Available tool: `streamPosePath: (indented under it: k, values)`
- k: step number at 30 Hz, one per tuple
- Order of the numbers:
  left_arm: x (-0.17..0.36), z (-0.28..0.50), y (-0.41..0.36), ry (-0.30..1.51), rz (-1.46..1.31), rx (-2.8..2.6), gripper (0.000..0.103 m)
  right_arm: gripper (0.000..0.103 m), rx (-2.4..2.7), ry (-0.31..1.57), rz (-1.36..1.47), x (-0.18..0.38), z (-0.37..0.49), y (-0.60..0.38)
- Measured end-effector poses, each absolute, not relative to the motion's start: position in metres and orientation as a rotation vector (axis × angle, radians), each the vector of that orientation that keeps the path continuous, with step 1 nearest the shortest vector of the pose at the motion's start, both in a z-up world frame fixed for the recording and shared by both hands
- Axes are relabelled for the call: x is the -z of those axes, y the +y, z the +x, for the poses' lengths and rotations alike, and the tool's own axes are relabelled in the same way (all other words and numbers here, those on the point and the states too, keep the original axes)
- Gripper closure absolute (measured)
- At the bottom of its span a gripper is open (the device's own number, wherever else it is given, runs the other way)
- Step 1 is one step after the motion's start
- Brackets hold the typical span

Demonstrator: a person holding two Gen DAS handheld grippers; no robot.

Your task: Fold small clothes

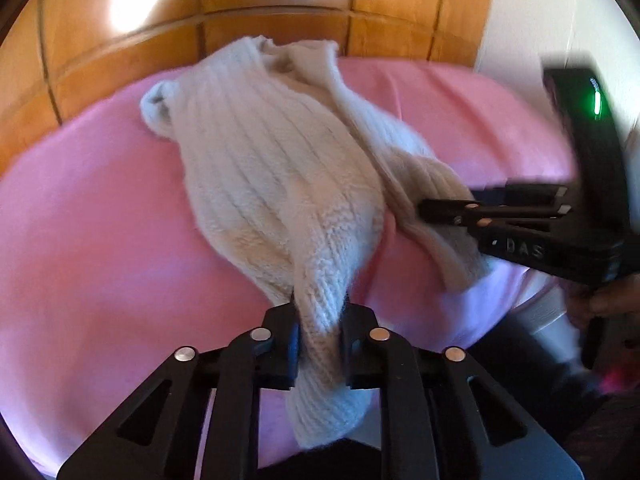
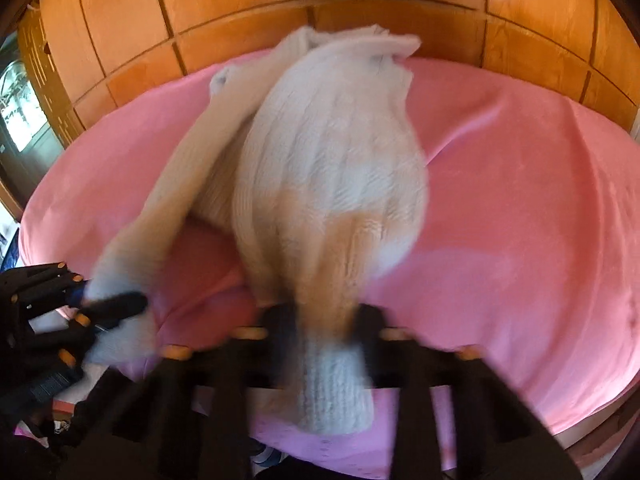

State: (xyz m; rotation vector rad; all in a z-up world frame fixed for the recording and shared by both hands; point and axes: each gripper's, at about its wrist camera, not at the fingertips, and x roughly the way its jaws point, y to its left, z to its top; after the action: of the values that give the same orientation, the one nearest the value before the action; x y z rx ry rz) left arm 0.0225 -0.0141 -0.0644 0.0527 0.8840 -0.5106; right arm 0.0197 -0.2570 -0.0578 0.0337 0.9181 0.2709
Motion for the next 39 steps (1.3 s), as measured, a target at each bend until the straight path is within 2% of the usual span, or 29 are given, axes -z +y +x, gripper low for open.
streamPosePath:
  k: [10, 19, 20, 22, 23, 24, 26, 28, 30, 34, 36, 37, 39]
  values:
    - [-0.016, 0.078, 0.106, 0.689, -0.344, 0.375, 0.089, 0.089, 0.057, 0.753, 0.107, -0.009, 0.058, -0.386]
    - [-0.064, 0.2, 0.223, 0.614, -0.438, -0.072, 0.09, 0.089, 0.369, 0.809, 0.18, -0.017, 0.166, -0.507]
    - [-0.066, 0.211, 0.232, 0.622, -0.448, -0.113, 0.09, 0.088, 0.376, 0.825, 0.18, -0.016, 0.175, -0.514]
    - [-0.064, 0.241, 0.252, 0.654, -0.472, -0.225, 0.088, 0.074, 0.389, 0.853, 0.165, -0.012, 0.191, -0.516]
    - [-0.063, 0.25, 0.261, 0.672, -0.486, -0.267, 0.086, 0.052, 0.397, 0.859, 0.151, -0.011, 0.197, -0.516]
    - [-0.056, 0.267, 0.264, 0.687, -0.499, -0.304, 0.081, 0.04, 0.407, 0.853, 0.138, -0.011, 0.199, -0.512]
    - [-0.054, 0.271, 0.268, 0.693, -0.494, -0.354, 0.053, 0.04, 0.394, 0.837, 0.128, -0.015, 0.195, -0.506]
    - [-0.053, 0.262, 0.272, 0.656, -0.482, -0.383, 0.036, 0.034, 0.333, 0.815, 0.12, -0.02, 0.183, -0.487]
    - [-0.047, 0.248, 0.264, 0.637, -0.489, -0.376, 0.033, 0.028, 0.244, 0.793, 0.124, -0.025, 0.163, -0.458]
    - [-0.006, 0.224, 0.229, 0.705, -0.584, -0.156, 0.033, 0.029, -0.132, 0.867, 0.244, -0.01, 0.129, -0.388]
    - [0.016, 0.215, 0.202, 0.766, -0.606, -0.035, 0.042, 0.049, -0.34, 0.931, 0.306, 0.006, 0.113, -0.347]
    - [0.029, 0.21, 0.183, 0.804, -0.613, 0.038, 0.047, 0.052, -0.42, 0.961, 0.331, 0.013, 0.108, -0.329]
    - [0.045, 0.2, 0.15, 0.857, -0.614, 0.134, 0.047, 0.053, -0.541, 1.03, 0.375, 0.032, 0.097, -0.291]
